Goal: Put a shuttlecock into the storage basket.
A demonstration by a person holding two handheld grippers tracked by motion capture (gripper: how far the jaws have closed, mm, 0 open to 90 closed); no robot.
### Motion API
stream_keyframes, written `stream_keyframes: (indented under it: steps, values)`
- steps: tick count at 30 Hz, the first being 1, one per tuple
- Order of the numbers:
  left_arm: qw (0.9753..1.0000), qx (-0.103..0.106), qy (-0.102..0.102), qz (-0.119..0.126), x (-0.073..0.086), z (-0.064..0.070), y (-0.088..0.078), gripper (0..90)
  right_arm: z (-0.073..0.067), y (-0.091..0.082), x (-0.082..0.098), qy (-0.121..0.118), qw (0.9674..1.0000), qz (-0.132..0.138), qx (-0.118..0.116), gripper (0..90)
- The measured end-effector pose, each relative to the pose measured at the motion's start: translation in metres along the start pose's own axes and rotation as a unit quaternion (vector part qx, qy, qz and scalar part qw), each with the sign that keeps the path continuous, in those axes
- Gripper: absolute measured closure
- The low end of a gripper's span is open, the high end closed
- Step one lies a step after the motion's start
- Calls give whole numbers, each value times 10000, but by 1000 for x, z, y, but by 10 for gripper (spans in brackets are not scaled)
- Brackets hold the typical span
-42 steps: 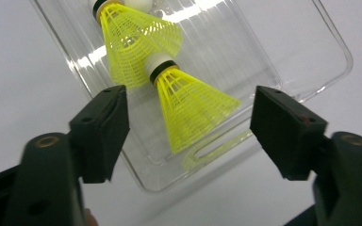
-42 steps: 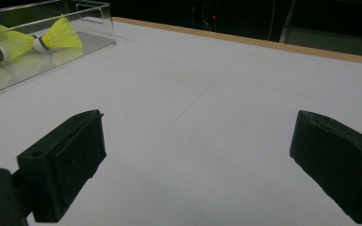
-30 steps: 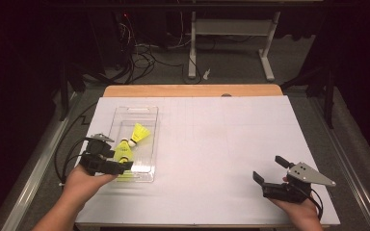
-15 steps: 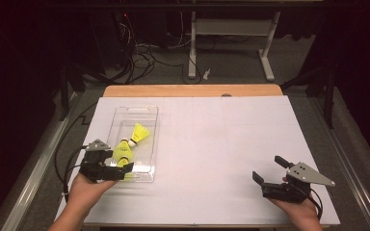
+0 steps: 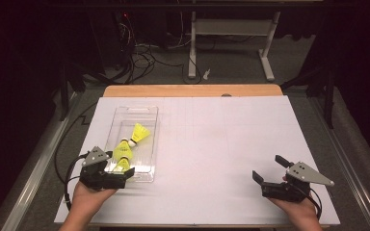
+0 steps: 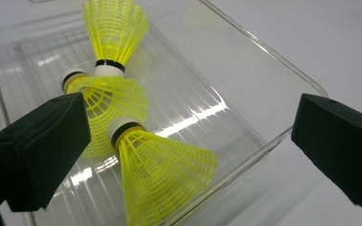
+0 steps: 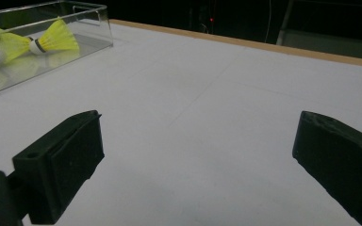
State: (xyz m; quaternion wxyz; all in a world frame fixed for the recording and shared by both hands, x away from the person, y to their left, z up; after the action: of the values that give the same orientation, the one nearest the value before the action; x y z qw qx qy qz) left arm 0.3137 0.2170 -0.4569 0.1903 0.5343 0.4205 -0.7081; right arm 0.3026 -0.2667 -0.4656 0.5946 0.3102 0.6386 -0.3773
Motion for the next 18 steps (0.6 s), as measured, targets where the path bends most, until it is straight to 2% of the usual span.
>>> stream_keyframes:
  steps: [5, 7, 10, 11, 14, 16, 18]
  values:
    - [9988, 157, 61, 466, -1, 6, -3, 2, -3, -1, -5, -19, 9999, 167, 27, 1]
    - [9983, 192, 86, 548, 1, 7, -4, 2, -3, -2, -8, -82, 9996, 239, 92, 0]
    - [9973, 330, 1, 653, 2, 7, -6, 2, -4, -5, -11, -105, 9993, 329, 140, 0]
    - [9958, 394, -60, 827, 2, 7, -9, 2, -4, -5, -12, -108, 9992, 355, 144, 0]
    - [9950, 434, -32, 895, 2, 9, -12, 2, -4, -8, -15, -61, 9988, 443, 203, 0]
    - [9953, 419, 95, 873, 3, 10, -13, 2, -4, -11, -18, -46, 9982, 539, 259, 0]
    - [9944, 443, 199, 934, 3, 12, -15, 2, -5, -12, -20, -21, 9978, 595, 286, 0]
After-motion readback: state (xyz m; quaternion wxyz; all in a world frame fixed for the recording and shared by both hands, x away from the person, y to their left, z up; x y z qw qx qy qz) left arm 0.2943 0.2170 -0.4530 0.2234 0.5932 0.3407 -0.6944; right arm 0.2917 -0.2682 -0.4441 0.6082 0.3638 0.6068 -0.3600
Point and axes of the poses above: each handheld gripper's, and its own axes: y roughly forward along the jaws, x roughly out of its underside, z roughly to its right, the point moved 5 cm from there along y, roughly forward along the jaws, and after that the axes turned 14 degrees about z, right-handed, at the moved point
